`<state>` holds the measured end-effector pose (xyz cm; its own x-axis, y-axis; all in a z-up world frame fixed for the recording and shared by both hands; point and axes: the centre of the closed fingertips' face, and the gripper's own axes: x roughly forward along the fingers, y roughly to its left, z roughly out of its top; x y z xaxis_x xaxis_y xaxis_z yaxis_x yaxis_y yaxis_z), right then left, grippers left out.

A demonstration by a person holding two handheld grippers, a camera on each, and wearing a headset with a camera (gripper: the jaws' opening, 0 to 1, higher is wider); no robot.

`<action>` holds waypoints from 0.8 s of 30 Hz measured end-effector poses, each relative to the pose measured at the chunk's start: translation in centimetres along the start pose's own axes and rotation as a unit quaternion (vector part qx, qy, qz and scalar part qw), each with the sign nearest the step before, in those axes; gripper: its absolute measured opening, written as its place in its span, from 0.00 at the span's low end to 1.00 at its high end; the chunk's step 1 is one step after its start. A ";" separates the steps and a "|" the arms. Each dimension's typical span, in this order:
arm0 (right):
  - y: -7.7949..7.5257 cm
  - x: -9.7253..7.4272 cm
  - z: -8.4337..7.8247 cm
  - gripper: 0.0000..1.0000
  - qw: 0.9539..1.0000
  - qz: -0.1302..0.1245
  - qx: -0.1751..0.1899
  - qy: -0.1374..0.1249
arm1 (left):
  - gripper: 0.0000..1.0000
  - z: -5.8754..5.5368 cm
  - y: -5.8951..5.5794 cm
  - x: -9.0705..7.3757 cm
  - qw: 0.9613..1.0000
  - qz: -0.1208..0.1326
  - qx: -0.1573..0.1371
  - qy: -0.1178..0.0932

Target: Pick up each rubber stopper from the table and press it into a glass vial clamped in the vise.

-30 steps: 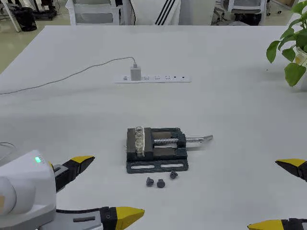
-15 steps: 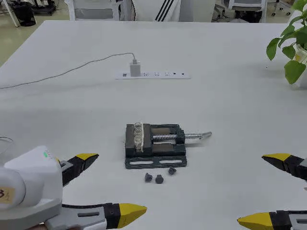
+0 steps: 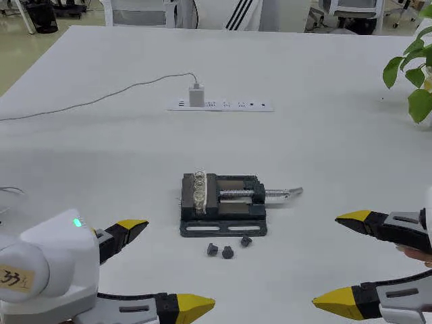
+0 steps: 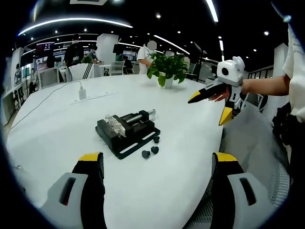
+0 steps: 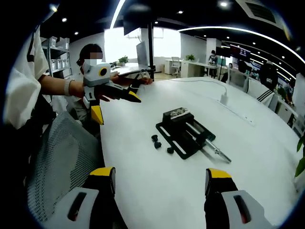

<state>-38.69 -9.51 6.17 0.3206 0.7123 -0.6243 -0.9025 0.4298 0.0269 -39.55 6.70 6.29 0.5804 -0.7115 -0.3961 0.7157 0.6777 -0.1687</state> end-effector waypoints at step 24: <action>1.4 8.3 3.4 0.53 0.992 0.082 -0.076 0.050 | 0.93 -0.4 -0.4 0.1 1.000 -0.003 0.010 0.007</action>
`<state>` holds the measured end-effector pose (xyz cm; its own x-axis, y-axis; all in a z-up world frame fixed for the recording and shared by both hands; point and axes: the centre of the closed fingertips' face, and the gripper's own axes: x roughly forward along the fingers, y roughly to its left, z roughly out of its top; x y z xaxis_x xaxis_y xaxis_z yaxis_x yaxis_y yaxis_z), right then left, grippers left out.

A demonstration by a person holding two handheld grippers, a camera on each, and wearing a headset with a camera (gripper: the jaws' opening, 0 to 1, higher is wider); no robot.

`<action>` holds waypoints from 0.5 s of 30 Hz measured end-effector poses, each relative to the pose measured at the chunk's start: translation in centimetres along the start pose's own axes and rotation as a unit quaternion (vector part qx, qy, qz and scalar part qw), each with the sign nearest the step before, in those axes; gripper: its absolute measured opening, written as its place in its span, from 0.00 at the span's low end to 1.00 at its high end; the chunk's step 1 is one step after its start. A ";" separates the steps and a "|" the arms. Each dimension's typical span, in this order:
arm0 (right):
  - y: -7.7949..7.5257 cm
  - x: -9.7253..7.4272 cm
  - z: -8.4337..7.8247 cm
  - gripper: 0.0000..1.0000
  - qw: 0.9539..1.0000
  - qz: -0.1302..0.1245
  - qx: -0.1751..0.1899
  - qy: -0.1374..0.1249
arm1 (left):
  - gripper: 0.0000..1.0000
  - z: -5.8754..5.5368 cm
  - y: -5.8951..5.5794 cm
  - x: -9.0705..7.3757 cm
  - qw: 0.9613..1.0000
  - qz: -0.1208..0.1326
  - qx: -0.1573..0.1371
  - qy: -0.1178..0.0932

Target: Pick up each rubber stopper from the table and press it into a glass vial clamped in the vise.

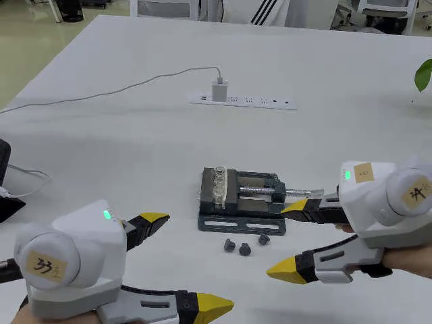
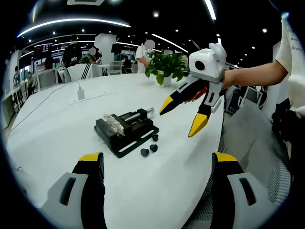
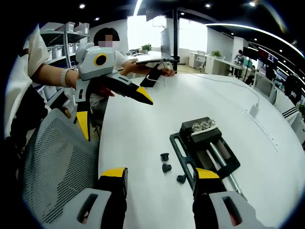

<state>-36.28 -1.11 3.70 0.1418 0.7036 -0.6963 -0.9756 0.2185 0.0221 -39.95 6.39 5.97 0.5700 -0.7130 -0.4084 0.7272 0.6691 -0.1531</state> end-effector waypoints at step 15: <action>-0.3 3.5 -0.9 0.25 0.995 0.030 -0.058 0.075 | 0.92 -0.6 0.2 -0.5 1.000 0.004 -0.013 -0.002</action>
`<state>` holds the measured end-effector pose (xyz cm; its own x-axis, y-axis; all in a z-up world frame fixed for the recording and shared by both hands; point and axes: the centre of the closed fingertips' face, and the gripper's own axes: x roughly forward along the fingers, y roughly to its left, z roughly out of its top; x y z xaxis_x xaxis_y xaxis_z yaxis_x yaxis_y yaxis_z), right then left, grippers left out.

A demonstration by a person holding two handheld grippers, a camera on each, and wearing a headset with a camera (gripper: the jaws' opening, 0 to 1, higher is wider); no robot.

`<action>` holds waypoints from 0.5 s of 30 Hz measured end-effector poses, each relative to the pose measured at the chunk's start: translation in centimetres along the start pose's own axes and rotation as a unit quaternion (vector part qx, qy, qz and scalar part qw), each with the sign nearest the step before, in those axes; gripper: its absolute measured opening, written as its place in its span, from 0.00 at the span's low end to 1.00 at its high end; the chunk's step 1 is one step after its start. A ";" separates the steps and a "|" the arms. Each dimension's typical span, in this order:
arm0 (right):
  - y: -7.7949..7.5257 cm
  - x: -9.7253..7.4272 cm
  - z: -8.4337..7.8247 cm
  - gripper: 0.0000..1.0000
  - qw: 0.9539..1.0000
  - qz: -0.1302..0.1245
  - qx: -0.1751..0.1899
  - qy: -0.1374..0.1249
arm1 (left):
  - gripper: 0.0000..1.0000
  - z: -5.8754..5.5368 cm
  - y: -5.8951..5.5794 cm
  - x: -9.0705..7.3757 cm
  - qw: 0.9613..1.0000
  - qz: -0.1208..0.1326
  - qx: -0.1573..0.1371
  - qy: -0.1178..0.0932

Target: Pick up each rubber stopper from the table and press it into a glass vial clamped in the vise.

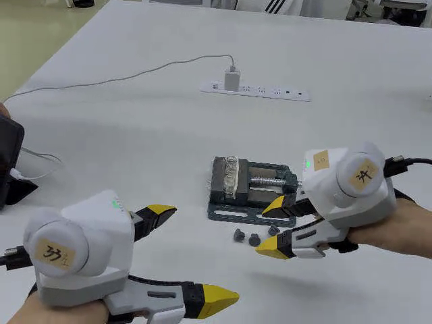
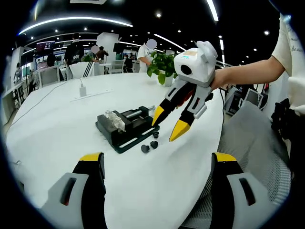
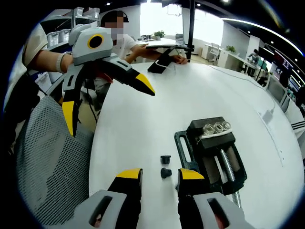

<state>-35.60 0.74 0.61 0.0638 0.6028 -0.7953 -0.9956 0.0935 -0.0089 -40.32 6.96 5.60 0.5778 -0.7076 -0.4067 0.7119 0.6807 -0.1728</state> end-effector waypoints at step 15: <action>-0.5 1.9 -1.2 0.02 1.000 -0.003 -0.008 0.023 | 0.91 -0.7 -0.2 -0.2 1.000 0.005 -0.014 -0.001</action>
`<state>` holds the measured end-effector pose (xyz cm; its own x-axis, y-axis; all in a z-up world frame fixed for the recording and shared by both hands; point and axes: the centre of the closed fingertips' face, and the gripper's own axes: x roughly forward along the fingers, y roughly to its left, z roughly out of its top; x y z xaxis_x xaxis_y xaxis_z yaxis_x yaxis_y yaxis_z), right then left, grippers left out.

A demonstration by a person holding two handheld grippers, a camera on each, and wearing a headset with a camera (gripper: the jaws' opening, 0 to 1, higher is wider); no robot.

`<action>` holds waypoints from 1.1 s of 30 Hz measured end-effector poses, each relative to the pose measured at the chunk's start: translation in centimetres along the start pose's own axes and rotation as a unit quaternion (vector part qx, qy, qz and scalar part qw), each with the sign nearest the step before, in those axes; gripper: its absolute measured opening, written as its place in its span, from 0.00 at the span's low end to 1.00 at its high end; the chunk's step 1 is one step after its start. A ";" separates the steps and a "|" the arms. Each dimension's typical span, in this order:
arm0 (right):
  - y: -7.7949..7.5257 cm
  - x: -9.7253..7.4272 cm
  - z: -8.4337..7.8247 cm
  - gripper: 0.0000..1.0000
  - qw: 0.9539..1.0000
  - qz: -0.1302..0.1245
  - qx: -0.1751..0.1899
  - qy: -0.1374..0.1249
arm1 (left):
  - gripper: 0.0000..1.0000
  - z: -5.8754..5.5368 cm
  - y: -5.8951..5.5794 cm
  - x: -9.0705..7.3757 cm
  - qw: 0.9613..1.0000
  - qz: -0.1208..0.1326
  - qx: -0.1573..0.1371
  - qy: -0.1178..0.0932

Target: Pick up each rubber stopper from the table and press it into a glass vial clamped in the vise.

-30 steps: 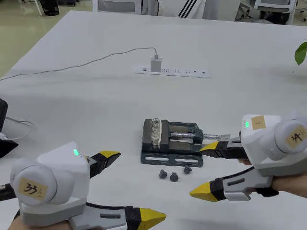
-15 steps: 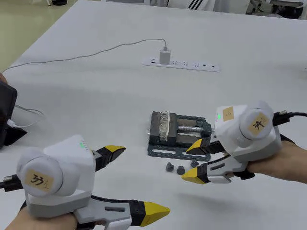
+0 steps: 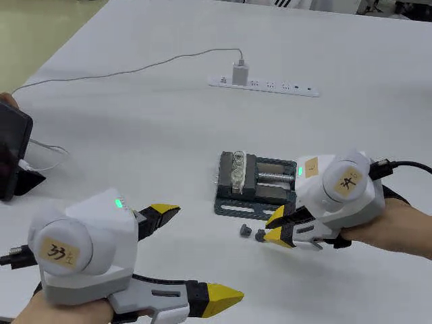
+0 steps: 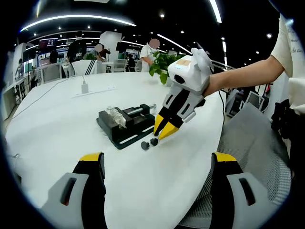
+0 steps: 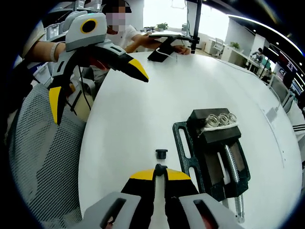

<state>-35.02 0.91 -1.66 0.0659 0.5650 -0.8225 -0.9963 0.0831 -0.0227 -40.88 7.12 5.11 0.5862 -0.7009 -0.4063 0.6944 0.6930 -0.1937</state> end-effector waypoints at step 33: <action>-0.2 0.6 -0.2 0.00 1.000 0.001 0.025 -0.004 | 0.91 -0.5 0.2 -0.2 1.000 0.003 -0.011 0.001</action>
<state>-34.77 1.04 -2.29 0.0646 0.5722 -0.8176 -0.9925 0.1221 0.0071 -41.06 7.53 4.66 0.5891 -0.6967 -0.4094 0.6819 0.7005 -0.2107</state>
